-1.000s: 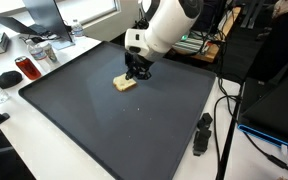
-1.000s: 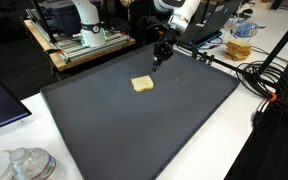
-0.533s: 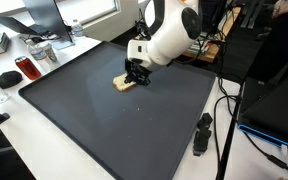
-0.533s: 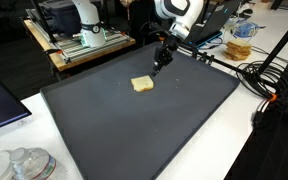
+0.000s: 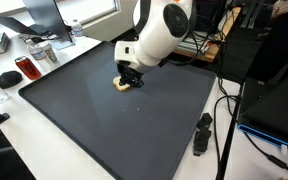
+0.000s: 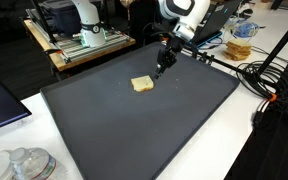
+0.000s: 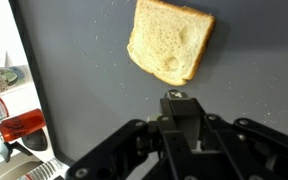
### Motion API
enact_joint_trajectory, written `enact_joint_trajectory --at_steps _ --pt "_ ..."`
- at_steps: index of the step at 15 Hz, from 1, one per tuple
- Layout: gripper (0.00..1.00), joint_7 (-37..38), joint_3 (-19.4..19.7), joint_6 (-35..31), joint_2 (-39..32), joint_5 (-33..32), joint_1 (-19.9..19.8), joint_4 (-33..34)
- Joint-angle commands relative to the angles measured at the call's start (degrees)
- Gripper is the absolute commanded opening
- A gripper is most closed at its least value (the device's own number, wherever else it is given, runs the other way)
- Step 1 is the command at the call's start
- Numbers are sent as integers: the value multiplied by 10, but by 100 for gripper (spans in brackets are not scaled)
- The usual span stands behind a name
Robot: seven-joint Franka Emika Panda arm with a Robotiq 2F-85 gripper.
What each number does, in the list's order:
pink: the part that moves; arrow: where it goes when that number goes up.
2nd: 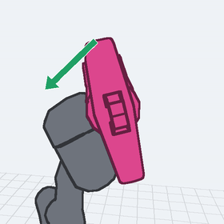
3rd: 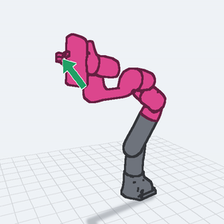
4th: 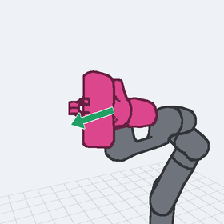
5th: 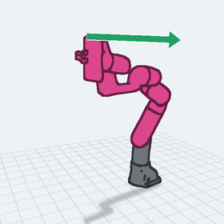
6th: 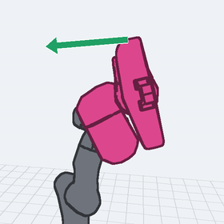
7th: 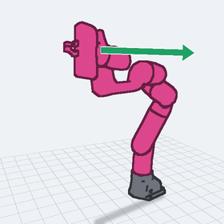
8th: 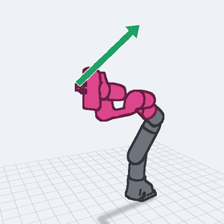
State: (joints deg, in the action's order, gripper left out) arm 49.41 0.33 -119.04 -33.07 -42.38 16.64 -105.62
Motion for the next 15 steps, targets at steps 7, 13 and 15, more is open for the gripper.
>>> enact_joint_trajectory --at_steps 7,13,15 --pt "5 -254 -5 56 -36 225 -72 127" --pt "5 -334 0 105 -64 320 -113 187" --pt "5 -353 0 113 -73 347 -130 201"
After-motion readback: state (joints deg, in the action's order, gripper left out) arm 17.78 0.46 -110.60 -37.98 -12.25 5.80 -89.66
